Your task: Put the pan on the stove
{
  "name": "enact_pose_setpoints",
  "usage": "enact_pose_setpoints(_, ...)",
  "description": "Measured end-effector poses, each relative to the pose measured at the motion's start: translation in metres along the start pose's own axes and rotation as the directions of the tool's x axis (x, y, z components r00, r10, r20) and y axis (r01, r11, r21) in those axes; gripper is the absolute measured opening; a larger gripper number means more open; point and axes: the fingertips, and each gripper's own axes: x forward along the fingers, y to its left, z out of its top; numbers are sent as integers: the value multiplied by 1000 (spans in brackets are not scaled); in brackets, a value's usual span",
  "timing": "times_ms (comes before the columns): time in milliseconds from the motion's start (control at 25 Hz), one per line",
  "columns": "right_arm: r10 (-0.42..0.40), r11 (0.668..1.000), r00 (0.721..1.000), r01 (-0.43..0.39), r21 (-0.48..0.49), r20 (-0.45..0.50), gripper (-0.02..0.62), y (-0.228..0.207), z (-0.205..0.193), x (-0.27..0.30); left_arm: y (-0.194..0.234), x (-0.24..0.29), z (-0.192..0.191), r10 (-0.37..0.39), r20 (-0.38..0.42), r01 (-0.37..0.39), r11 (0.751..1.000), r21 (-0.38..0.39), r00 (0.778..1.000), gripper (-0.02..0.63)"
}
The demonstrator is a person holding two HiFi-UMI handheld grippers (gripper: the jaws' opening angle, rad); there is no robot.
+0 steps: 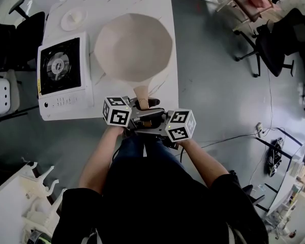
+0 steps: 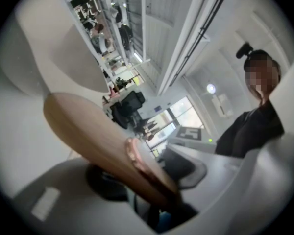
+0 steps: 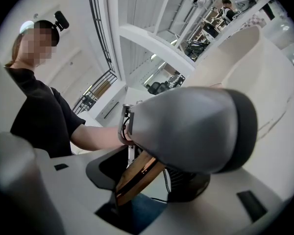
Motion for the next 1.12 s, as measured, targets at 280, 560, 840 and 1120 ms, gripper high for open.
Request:
enact_pose_setpoints(280,10,999,1000,-10,-30,3,233,13,7,-4,-14,-1,8,9,9,-9,1000,25,1000,219)
enact_pose_setpoints(560,7,997,1000,-6,-76,6,233,37,28,-9,-41,-3,27,18,1,-18,997,80,1000,221)
enact_pose_setpoints(840,20,994,1000,-21,-108,-15,233,57,42,-16,-63,-6,44,27,38,-31,995,95,999,222)
enact_pose_setpoints(1120,61,988,997,-68,-137,-54,233,76,52,-15,-79,-16,57,62,98,-71,993,95,993,222)
